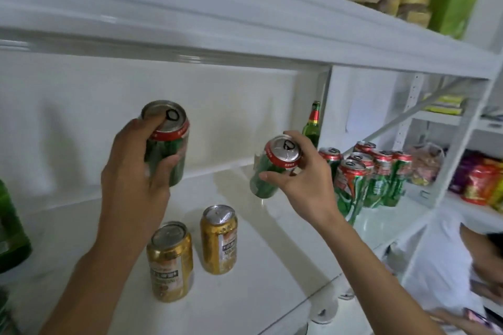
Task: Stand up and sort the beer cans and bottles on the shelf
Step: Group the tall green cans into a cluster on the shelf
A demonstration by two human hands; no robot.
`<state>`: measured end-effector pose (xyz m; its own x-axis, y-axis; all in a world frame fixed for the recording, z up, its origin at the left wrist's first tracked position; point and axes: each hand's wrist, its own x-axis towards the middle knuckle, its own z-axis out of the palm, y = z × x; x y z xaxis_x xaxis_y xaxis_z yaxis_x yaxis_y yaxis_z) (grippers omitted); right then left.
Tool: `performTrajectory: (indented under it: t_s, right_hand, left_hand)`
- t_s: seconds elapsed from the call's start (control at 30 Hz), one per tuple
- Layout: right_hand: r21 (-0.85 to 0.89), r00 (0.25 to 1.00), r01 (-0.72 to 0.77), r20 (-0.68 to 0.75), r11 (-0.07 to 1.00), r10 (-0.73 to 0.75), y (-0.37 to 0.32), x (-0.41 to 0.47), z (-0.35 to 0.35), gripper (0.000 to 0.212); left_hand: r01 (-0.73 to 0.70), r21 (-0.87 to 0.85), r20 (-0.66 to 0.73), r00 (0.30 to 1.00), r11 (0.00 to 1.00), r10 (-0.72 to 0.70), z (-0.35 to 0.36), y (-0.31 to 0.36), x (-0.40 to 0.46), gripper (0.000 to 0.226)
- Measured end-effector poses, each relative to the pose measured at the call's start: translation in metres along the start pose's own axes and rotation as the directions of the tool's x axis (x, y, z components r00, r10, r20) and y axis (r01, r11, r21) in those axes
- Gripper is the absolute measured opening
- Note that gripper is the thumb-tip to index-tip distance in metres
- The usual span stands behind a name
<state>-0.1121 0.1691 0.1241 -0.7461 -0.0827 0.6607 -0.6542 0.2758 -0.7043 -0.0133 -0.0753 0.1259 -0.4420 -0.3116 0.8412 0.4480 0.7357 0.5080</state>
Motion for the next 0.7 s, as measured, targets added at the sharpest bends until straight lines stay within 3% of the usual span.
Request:
performTrajectory:
  t_s: [0.27, 0.47, 0.7]
  right_hand:
    - [-0.108, 0.999, 0.0, -0.043, 0.994, -0.004, -0.019, -0.027, -0.098, 0.081]
    - [-0.177, 0.993, -0.104, -0.067, 0.979, 0.093, -0.01, -0.05, -0.185, 0.077]
    - [-0.184, 0.978, -0.171, -0.149, 0.968, 0.145, 0.019, -0.075, -0.257, 0.081]
  left_hand:
    - [-0.038, -0.129, 0.156, 0.986, 0.991, 0.058, 0.059, 0.06, -0.015, 0.074]
    - [0.161, -0.458, 0.24, 0.969, 0.874, -0.053, 0.103, 0.124, -0.05, 0.075]
    - [0.247, -0.493, 0.303, 0.948, 0.834, -0.101, 0.157, 0.161, -0.091, 0.072]
